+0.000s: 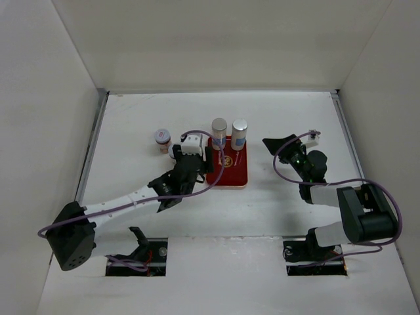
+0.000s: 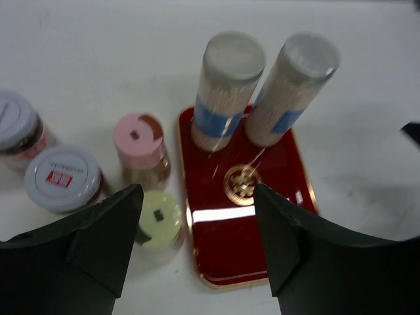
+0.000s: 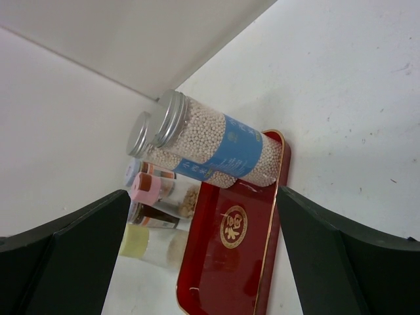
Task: Organize the condiment bottles
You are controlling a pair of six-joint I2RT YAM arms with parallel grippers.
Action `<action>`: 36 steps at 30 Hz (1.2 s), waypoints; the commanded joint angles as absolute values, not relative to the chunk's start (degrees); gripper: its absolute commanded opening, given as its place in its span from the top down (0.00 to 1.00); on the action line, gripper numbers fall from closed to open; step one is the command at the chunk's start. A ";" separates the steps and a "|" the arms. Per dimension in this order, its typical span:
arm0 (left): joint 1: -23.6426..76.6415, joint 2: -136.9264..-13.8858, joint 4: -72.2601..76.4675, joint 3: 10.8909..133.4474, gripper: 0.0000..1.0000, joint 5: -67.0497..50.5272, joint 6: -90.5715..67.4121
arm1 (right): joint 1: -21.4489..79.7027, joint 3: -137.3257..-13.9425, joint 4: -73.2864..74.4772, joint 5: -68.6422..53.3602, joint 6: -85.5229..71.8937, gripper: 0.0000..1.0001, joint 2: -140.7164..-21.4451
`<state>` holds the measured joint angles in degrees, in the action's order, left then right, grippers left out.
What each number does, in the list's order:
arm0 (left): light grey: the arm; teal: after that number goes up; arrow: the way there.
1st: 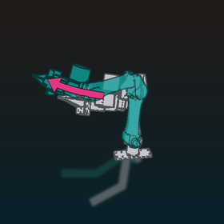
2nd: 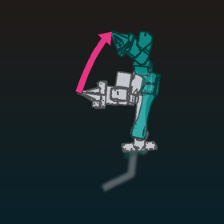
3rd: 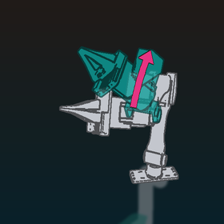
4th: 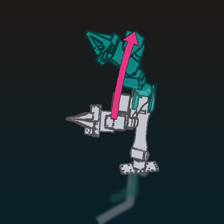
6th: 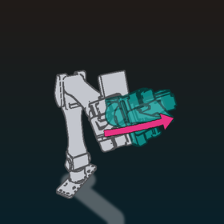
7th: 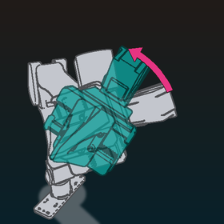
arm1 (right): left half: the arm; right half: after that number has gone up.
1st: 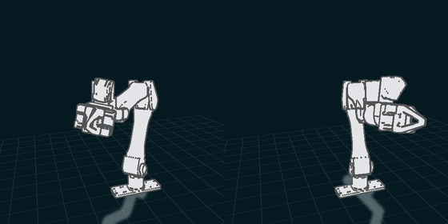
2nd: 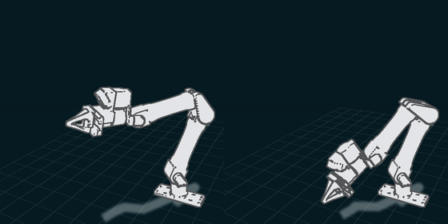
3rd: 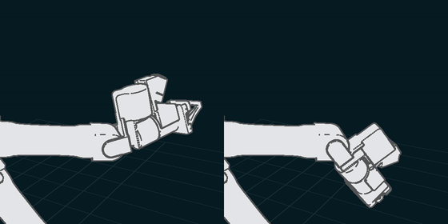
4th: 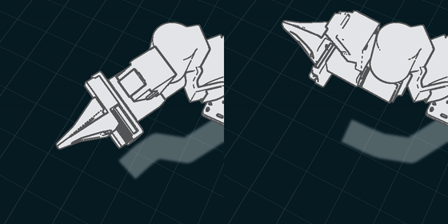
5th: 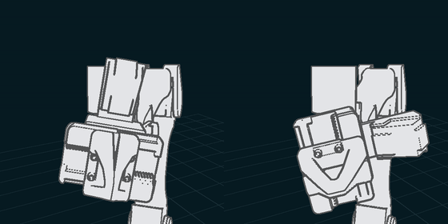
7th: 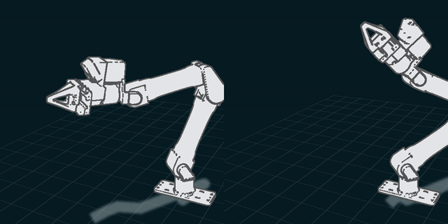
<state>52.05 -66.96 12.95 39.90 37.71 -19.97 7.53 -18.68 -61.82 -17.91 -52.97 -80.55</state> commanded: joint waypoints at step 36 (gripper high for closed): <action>51.90 -75.04 14.41 47.10 0.69 37.44 -21.71 | 7.69 -20.57 -66.27 -18.81 -53.53 0.00 -83.32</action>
<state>51.27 -71.46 11.18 42.65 36.99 -22.50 7.53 -19.03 -62.06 -17.96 -52.97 -83.00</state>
